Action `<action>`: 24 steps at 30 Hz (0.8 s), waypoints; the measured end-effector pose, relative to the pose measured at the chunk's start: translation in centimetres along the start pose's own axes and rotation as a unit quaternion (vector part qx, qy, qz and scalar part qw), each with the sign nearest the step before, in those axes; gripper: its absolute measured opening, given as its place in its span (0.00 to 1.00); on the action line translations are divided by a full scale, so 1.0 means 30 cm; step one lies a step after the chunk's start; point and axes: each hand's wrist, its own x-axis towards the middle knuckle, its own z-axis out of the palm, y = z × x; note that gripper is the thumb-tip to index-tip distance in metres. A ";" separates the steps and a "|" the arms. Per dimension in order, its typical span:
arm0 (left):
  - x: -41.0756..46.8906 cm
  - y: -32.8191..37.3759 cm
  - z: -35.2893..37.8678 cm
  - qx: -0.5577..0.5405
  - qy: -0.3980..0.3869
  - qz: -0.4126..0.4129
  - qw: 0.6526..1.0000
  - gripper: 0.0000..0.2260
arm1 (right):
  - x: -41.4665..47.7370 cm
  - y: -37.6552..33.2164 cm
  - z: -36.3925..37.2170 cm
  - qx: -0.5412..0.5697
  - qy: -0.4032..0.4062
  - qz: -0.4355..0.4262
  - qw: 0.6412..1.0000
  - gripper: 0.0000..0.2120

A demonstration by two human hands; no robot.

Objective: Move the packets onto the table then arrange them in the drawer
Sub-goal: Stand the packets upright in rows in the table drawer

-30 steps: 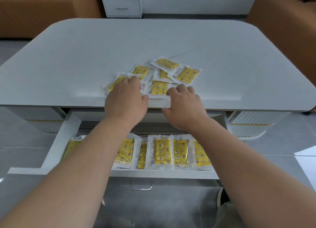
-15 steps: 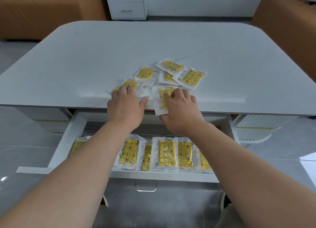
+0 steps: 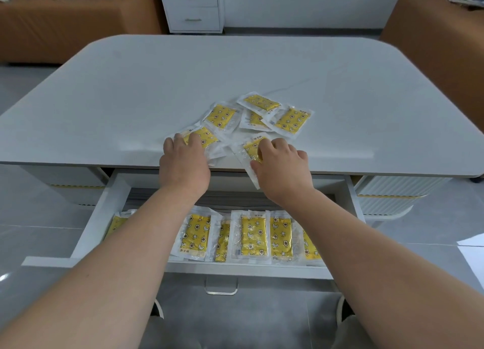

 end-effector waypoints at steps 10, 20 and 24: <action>0.004 -0.012 -0.036 -0.023 0.050 -0.029 0.998 0.22 | 0.018 -0.009 -0.012 0.156 0.024 0.108 0.982 0.35; 0.011 -0.020 -0.036 0.004 0.072 -0.023 0.997 0.30 | 0.026 -0.007 -0.032 0.248 0.048 0.116 0.961 0.38; 0.013 -0.014 -0.044 -0.012 0.084 -0.034 0.996 0.36 | 0.024 -0.004 -0.068 0.394 0.042 0.127 0.909 0.31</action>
